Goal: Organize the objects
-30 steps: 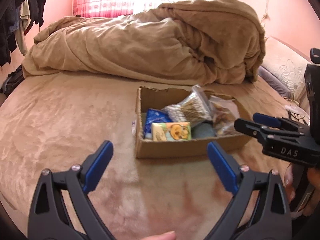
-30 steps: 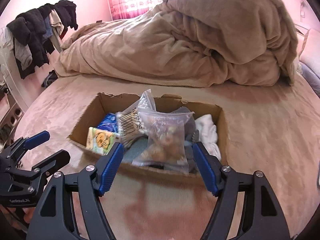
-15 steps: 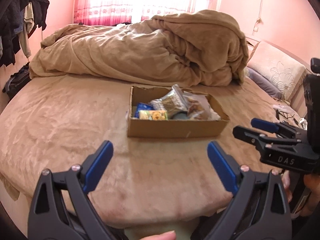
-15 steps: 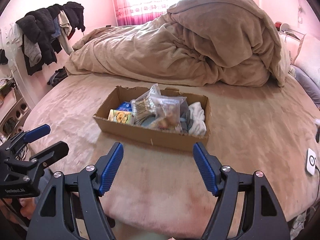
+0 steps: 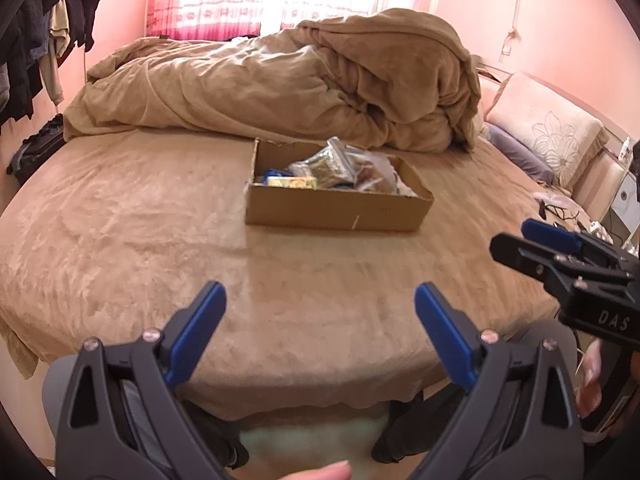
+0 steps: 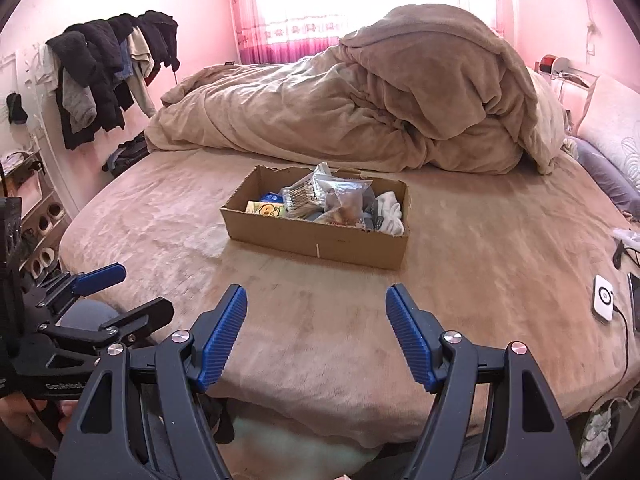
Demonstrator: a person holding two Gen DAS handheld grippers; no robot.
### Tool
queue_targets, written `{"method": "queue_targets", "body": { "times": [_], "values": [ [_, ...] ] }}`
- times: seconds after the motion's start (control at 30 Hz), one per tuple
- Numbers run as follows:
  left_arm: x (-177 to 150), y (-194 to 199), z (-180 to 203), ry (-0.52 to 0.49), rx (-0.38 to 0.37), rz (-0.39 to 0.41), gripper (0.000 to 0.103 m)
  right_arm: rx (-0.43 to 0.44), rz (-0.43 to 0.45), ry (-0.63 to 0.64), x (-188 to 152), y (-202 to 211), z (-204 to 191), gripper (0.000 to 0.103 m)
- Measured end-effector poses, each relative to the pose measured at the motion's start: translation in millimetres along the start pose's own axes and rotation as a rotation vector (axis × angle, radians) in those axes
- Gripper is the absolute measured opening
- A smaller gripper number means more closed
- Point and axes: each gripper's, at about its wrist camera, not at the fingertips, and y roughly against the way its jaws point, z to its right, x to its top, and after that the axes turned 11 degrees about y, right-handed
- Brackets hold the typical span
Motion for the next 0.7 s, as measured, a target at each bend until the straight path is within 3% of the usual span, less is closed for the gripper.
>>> {"method": "queue_targets", "body": {
  "times": [0.7],
  "values": [
    [4,-3,7,-0.022,0.031,0.016,0.096,0.019,-0.026,-0.021,-8,-10,5,0.075]
  ]
}}
